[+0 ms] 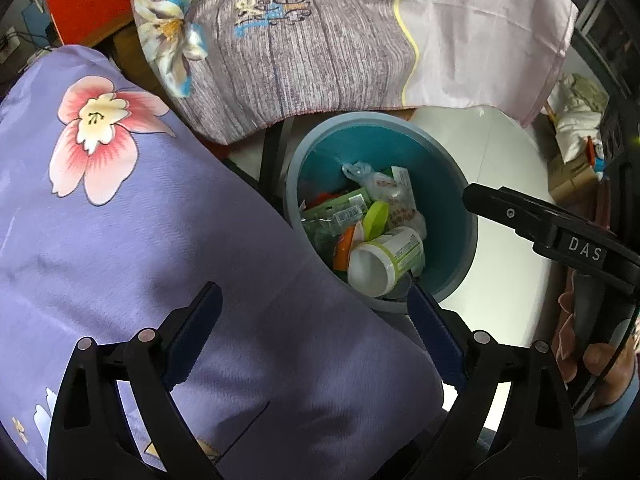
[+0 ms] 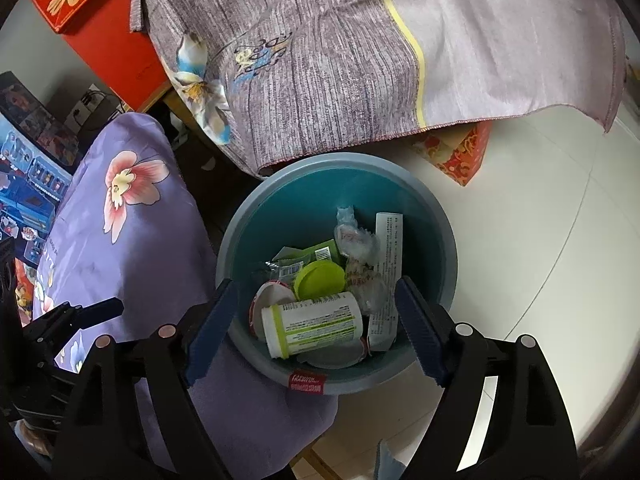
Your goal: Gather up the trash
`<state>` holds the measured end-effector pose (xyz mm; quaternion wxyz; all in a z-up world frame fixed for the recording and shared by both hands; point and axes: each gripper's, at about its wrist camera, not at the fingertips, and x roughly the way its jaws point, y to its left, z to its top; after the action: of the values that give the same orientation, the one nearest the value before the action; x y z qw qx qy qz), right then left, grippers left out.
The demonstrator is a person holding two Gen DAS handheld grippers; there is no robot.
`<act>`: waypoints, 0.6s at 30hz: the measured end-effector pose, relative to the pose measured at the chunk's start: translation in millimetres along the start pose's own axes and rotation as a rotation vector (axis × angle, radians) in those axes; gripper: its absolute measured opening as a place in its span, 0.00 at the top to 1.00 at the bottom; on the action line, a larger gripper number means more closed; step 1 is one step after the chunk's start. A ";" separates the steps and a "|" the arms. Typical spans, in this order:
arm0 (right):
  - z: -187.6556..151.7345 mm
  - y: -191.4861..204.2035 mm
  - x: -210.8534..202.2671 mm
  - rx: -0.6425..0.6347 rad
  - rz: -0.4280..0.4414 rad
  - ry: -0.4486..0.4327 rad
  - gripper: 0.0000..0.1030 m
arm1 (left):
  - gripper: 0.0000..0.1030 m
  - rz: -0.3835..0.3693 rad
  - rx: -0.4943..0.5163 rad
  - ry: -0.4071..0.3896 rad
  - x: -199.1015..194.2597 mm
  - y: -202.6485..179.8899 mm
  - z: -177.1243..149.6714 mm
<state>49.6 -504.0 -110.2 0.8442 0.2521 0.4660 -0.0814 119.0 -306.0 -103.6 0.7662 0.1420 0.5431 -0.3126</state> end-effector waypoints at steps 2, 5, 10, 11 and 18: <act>-2.9 6.9 -5.7 -0.015 -0.004 -0.009 0.22 | 0.08 0.003 -0.004 -0.011 -6.3 1.8 -3.1; -6.9 18.6 -15.0 -0.040 -0.011 -0.027 0.19 | 0.07 0.004 -0.018 -0.036 -18.9 6.5 -8.7; -13.9 39.1 -34.6 -0.079 -0.019 -0.070 0.16 | 0.07 0.019 -0.045 -0.103 -45.9 15.4 -19.8; -16.7 45.6 -41.1 -0.092 -0.022 -0.087 0.13 | 0.07 0.021 -0.050 -0.118 -52.1 17.3 -22.6; -30.8 71.0 -69.4 -0.127 -0.030 -0.143 0.10 | 0.05 0.051 -0.065 -0.213 -93.0 25.9 -41.8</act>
<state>14.7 -434.3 -41.4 0.8882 0.1846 0.4126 -0.0821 84.4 -232.7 -36.5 0.8316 0.0969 0.4647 -0.2883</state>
